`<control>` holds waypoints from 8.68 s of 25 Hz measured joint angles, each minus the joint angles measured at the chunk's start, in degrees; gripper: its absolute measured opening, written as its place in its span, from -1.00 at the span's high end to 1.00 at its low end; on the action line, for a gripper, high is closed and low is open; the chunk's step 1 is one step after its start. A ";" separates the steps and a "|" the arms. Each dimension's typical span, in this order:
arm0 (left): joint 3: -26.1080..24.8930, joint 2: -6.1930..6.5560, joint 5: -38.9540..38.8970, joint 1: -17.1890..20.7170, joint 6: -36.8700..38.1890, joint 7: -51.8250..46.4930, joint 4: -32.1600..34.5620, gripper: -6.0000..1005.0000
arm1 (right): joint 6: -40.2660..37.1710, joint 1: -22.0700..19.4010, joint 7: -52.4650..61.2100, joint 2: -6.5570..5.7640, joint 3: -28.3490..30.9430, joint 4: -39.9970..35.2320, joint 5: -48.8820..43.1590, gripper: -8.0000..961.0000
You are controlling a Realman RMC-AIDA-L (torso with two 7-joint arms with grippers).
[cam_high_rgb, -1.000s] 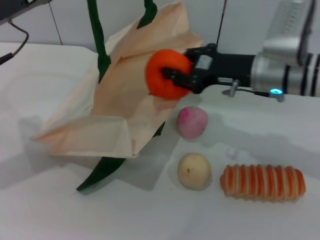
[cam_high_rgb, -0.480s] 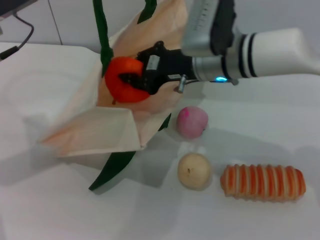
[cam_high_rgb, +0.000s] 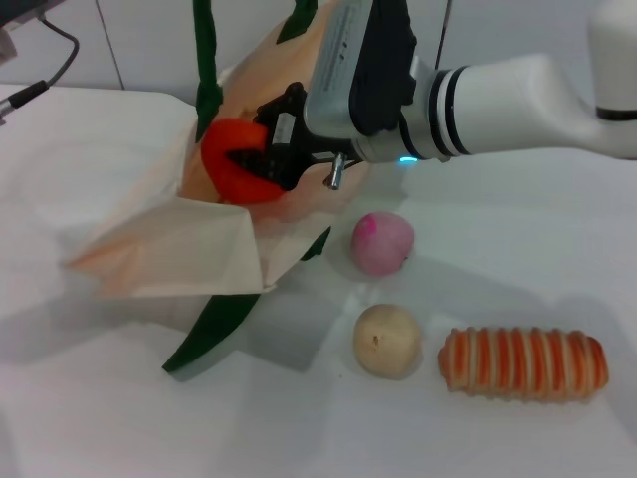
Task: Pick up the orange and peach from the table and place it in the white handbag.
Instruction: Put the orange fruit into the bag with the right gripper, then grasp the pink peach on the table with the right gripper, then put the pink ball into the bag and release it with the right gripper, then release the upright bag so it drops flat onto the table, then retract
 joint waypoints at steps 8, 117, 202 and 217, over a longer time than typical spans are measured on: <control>0.00 0.00 0.00 0.50 0.16 0.17 0.00 0.75 | -0.34 -1.92 -6.74 0.04 4.14 1.49 0.24 0.34; -0.09 1.33 -3.60 5.37 -0.45 0.07 0.00 0.72 | -4.09 -17.70 16.49 -0.94 -3.57 -9.18 -8.43 -0.41; -0.08 1.17 -3.00 3.37 2.52 0.68 -2.29 0.69 | -14.18 -16.14 11.16 -0.91 21.55 -20.76 -3.58 -0.86; -2.66 -1.80 -3.26 5.98 15.04 2.86 -3.08 0.14 | -20.23 -24.87 8.96 -0.92 22.54 -26.02 11.44 -0.86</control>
